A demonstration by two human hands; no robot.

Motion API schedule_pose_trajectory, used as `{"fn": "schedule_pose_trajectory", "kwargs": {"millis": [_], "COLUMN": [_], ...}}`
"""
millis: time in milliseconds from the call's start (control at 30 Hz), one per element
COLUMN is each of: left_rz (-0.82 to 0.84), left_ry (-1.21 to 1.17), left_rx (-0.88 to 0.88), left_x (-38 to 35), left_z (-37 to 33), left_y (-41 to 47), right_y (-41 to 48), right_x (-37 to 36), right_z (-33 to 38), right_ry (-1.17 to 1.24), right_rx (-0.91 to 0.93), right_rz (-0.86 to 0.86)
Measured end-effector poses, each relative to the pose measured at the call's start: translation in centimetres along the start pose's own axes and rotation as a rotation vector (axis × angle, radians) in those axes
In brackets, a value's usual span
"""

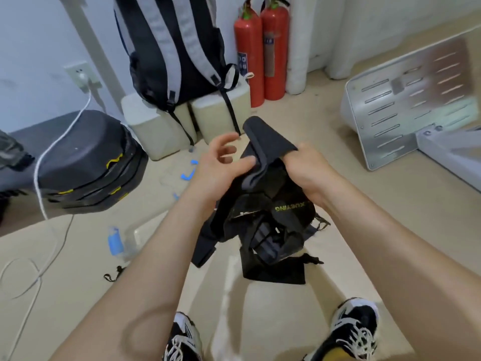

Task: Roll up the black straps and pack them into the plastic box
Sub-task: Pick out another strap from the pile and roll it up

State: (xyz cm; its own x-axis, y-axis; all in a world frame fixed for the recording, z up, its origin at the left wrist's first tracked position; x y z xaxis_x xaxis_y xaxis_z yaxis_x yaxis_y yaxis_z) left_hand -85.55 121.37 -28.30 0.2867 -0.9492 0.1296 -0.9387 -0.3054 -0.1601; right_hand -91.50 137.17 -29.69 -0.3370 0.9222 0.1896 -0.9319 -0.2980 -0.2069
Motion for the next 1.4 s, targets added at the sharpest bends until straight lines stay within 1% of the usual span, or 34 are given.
{"fn": "schedule_pose_trajectory", "kwargs": {"millis": [67, 100, 167, 200, 267, 333, 367, 400, 433, 533, 567, 633, 733, 767, 800, 833, 900, 933, 967, 1067, 1133, 1200, 1267, 1333, 1400], "left_rz": [0.172, 0.229, 0.283, 0.281, 0.189, 0.092, 0.072, 0.065, 0.062, 0.090, 0.109, 0.140, 0.159, 0.170, 0.179, 0.182, 0.172, 0.160, 0.145, 0.095, 0.062, 0.028, -0.031, -0.111, -0.125], "left_ry": [-0.023, -0.027, 0.041, 0.092, 0.203, 0.201, 0.176, 0.157, 0.139, 0.080, 0.068, 0.044, 0.094, 0.128, 0.150, 0.158, 0.174, 0.178, 0.176, 0.174, 0.164, 0.141, 0.104, 0.064, 0.052], "left_rx": [0.100, 0.137, 0.148, 0.132, 0.116, 0.129, 0.124, 0.112, 0.093, 0.043, 0.029, 0.013, -0.032, -0.050, -0.068, -0.088, -0.123, -0.134, -0.138, -0.167, -0.199, -0.224, -0.257, -0.299, -0.306], "left_x": [-1.1, -1.4, -1.7, -1.7, -1.2, -0.7, -0.5, -0.4, -0.2, 0.1, 0.0, 0.0, 0.5, 0.7, 1.0, 1.3, 2.1, 2.4, 2.7, 3.3, 3.5, 3.7, 4.4, 5.7, 6.6], "left_z": [2.3, 3.3, 4.8, 5.1, 5.3, 5.0, 4.7, 4.1, 3.6, 1.7, 1.1, 0.1, -1.2, -1.6, -1.8, -2.0, -2.2, -2.3, -2.3, -2.8, -3.2, -3.8, -4.8, -5.9, -6.7], "left_y": [-2.0, -2.8, -4.1, -4.6, -4.8, -5.1, -5.1, -5.2, -5.2, -5.2, -5.0, -4.8, -4.8, -4.8, -4.9, -5.0, -5.1, -5.2, -5.2, -5.1, -5.2, -5.3, -5.5, -5.4, -5.3], "right_y": [-0.3, -0.3, -0.4, -0.4, -0.5, -0.8, -0.9, -1.0, -1.2, -2.7, -3.2, -3.6, -3.3, -3.1, -2.7, -2.3, -1.2, -0.8, -0.4, 0.7, 0.9, 0.7, 0.3, 0.1, -0.1], "right_x": [0.8, 1.2, 1.9, 2.3, 3.1, 3.6, 3.8, 3.8, 3.7, 2.3, 1.8, 1.0, 0.8, 1.0, 1.3, 1.8, 3.4, 3.7, 3.6, 2.8, 3.0, 3.6, 4.6, 5.7, 5.8], "right_z": [1.3, 1.6, 2.2, 2.2, 2.2, 2.5, 2.7, 2.8, 2.6, -0.4, -1.7, -3.9, -5.8, -6.0, -6.3, -6.5, -7.3, -7.3, -7.3, -7.3, -7.2, -7.5, -8.7, -10.1, -11.0], "right_ry": [-0.027, -0.021, 0.049, 0.085, 0.171, 0.271, 0.331, 0.368, 0.371, 0.222, 0.205, 0.245, 0.242, 0.197, 0.136, 0.076, -0.038, -0.104, -0.191, -0.499, -0.649, -0.716, -0.753, -0.788, -0.887], "right_rx": [-0.017, -0.025, -0.070, -0.110, -0.184, -0.206, -0.191, -0.169, -0.148, -0.182, -0.196, -0.225, -0.252, -0.246, -0.233, -0.219, -0.200, -0.169, -0.130, -0.022, 0.032, 0.039, -0.008, -0.120, -0.271], "right_rz": [-0.032, -0.048, -0.078, -0.097, -0.140, -0.153, -0.139, -0.090, -0.005, 0.333, 0.417, 0.479, 0.477, 0.473, 0.428, 0.329, 0.022, -0.072, -0.097, -0.056, -0.124, -0.176, -0.190, -0.159, 0.019]}}
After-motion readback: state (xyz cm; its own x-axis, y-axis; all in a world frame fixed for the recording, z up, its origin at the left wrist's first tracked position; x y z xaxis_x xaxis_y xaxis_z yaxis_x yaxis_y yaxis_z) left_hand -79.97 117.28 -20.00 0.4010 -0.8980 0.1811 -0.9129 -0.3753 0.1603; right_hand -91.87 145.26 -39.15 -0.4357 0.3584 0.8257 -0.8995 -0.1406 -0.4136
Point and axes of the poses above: each hand's wrist, its own y-axis towards the middle knuckle, its own x-axis out of the back of the hand, z = x × y, the point moved 5 cm from there along y, towards the middle knuckle
